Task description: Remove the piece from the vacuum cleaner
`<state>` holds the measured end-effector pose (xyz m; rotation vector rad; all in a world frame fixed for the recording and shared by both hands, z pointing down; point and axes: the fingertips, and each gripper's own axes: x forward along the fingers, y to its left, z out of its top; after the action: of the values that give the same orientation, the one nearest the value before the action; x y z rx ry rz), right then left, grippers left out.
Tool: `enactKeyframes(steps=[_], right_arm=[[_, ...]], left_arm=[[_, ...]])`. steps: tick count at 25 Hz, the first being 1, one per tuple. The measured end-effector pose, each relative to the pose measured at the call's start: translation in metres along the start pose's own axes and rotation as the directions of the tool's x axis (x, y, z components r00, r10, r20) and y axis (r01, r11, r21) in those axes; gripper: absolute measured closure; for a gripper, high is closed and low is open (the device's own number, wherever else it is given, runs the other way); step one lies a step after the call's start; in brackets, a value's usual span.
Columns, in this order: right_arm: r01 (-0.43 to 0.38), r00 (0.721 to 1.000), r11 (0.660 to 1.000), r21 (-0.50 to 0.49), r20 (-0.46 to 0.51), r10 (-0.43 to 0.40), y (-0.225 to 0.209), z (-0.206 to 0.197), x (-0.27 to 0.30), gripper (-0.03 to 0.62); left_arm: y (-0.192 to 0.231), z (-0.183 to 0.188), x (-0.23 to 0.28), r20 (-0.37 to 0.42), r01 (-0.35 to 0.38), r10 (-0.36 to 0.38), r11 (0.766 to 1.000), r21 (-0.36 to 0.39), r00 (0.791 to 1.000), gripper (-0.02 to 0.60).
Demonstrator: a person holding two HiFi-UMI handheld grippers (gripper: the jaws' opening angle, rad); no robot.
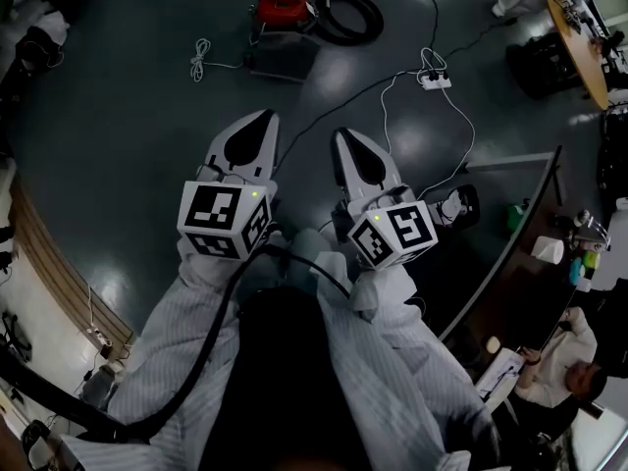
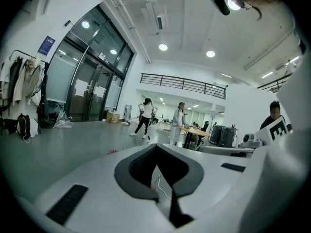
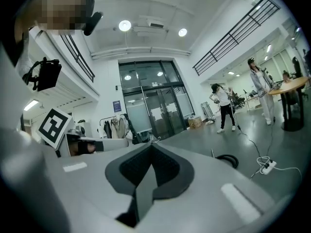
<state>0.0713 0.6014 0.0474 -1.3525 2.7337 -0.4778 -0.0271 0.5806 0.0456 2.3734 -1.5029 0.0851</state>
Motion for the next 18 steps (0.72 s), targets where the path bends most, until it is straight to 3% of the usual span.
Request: enactKeyframes(steps=[6, 11, 18], right_arm=[[0.032, 0.999, 0.998, 0.062, -0.033, -0.03, -0.032, -0.02, 0.038, 0.592], [0.018, 0.997, 0.995, 0.098, -0.074, -0.011, -0.085, -0.029, 0.093, 0.592], [-0.045, 0.991, 0.998, 0.044, -0.122, 0.05, -0.192, 0.032, 0.19, 0.592]], left_arm=[[0.019, -0.014, 0.042, -0.058, 0.017, -0.016, 1.0, 0.017, 0.998, 0.577], [0.054, -0.014, 0.111, -0.078, -0.029, 0.029, 1.0, -0.004, 0.997, 0.577], [0.087, 0.04, 0.251, -0.048, -0.087, 0.085, 0.995, -0.041, 0.995, 0.577]])
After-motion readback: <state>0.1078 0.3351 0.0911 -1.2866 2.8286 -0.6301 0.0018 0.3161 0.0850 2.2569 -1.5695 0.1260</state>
